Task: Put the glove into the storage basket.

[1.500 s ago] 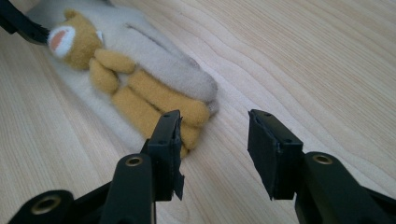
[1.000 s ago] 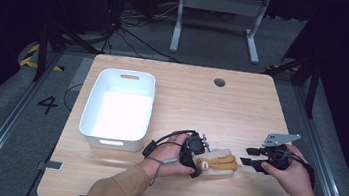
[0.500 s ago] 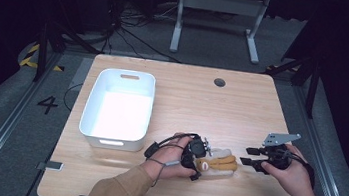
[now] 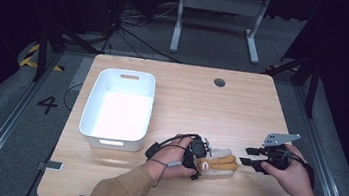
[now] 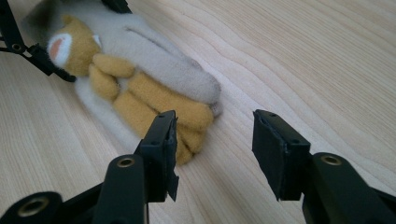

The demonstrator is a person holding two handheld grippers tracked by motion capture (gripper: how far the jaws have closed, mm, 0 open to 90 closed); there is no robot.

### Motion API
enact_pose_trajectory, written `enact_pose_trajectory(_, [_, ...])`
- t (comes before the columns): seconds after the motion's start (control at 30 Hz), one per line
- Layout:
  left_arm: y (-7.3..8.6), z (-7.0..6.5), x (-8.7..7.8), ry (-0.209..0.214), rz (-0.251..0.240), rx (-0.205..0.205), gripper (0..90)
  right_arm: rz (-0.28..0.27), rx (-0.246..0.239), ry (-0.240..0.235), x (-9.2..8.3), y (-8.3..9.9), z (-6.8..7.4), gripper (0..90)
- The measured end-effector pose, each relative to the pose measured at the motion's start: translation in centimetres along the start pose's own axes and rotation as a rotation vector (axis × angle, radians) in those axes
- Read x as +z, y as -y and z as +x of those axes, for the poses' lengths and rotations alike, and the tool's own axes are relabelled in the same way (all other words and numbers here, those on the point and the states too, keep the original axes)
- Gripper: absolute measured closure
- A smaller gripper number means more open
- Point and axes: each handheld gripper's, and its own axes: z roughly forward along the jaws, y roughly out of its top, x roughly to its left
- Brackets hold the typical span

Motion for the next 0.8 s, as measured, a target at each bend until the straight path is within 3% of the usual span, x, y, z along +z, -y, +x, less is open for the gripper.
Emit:
enact_pose_trajectory(0.1, [0.06,-0.02,-0.28,-0.001,-0.001,0.002,34.1,-0.001,-0.001,0.000,0.02,-0.01,0.03,50.7])
enact_pose_trajectory(0.47, [-0.09,-0.57,-0.66,-0.008,0.006,0.003,63.7,-0.004,-0.007,0.006,0.00,-0.04,0.08,50.4])
enact_pose_trajectory(0.67, [-0.20,-0.84,-0.71,-0.008,0.016,0.000,70.3,-0.003,-0.008,0.006,-0.01,-0.04,0.05,50.4])
enact_pose_trajectory(0.8, [-0.16,-0.63,-0.72,0.006,0.008,-0.027,71.1,-0.004,-0.007,0.008,-0.01,-0.01,0.00,50.4])
